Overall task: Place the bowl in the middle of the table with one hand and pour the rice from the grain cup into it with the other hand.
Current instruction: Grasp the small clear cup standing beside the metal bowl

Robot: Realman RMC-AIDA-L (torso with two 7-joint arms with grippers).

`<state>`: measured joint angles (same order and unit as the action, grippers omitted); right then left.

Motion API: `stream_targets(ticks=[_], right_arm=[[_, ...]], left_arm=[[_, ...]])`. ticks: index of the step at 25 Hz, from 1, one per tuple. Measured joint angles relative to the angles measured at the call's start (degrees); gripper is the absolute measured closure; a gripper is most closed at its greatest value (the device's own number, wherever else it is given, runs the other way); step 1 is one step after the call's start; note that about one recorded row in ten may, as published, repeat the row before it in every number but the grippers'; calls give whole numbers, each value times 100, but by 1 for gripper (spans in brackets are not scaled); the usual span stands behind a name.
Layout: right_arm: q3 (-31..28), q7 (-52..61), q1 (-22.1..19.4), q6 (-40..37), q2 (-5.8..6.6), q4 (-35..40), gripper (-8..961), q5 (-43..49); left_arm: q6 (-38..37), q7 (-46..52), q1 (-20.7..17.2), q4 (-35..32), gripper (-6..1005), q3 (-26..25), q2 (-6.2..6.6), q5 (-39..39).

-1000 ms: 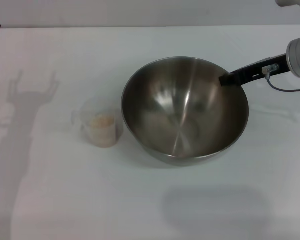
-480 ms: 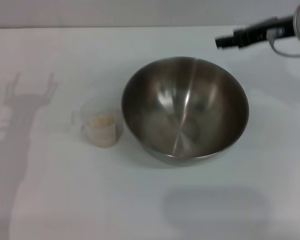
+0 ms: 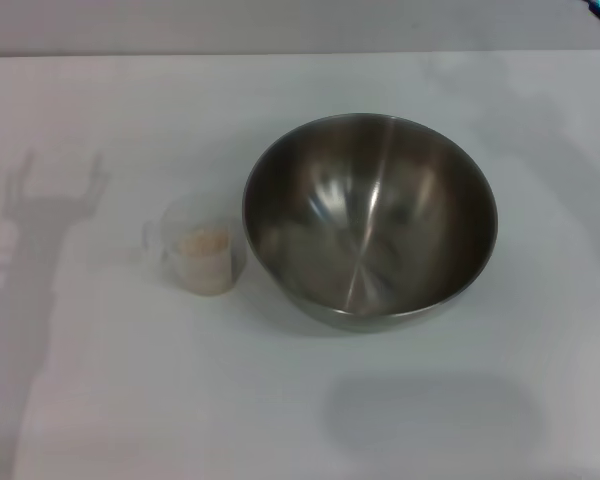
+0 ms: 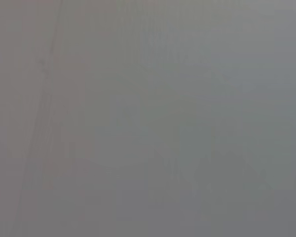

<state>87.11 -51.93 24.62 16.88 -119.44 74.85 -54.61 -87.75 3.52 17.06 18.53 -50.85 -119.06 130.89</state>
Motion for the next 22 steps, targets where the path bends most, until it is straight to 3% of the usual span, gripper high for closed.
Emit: stream_targets(ticks=[1, 2, 5, 6, 7, 8, 9, 10, 11, 12, 13, 14, 16, 22], right_arm=[[631, -49, -134, -1200, 0, -160, 405, 16], [631, -49, -134, -1200, 0, -160, 406, 16], [1769, -107, -223, -3433, 4, -686, 406, 38], [2464, 5, -180, -4977, 2, -1197, 406, 39], [2464, 5, -180, -4977, 2, -1197, 406, 39], [2957, 471, -80, -6153, 0, -1722, 406, 40], [3157, 822, -20, -6670, 1, -2029, 406, 40], [3157, 822, -20, -6670, 1, -2029, 406, 40], [3446, 1850, 108, -7489, 14, -2678, 406, 122], [3446, 1850, 108, -7489, 14, -2678, 406, 122], [3532, 2928, 186, -8040, 21, -3263, 406, 383], [3532, 2928, 186, -8040, 21, -3263, 406, 383], [3517, 4736, 363, -8938, 24, -4441, 406, 906], [3510, 6121, 542, -9846, 31, -5695, 406, 991]], left_arm=[[-61, -1, -28, 0, 179, 66, 8, 3], [-61, -1, -28, 0, 180, 66, 8, 3], [-259, -40, -86, -25, 181, 189, 14, 10], [-411, -64, -139, -46, 181, 267, 14, 13], [-411, -64, -139, -46, 181, 267, 14, 13], [-445, -65, -154, -49, 182, 296, 14, 15], [-480, -66, -187, -51, 182, 342, 15, 15], [-501, -67, -221, -53, 182, 394, 17, 17], [-512, -67, -274, -55, 182, 464, 21, 17], [-512, -67, -274, -55, 183, 464, 21, 17], [-522, -68, -308, -57, 183, 511, 24, 16], [-545, -68, -354, -62, 183, 594, 27, 15], [-582, -70, -451, -71, 184, 829, 30, 15], [-562, -73, -608, -112, 186, 1239, 20, 17]])
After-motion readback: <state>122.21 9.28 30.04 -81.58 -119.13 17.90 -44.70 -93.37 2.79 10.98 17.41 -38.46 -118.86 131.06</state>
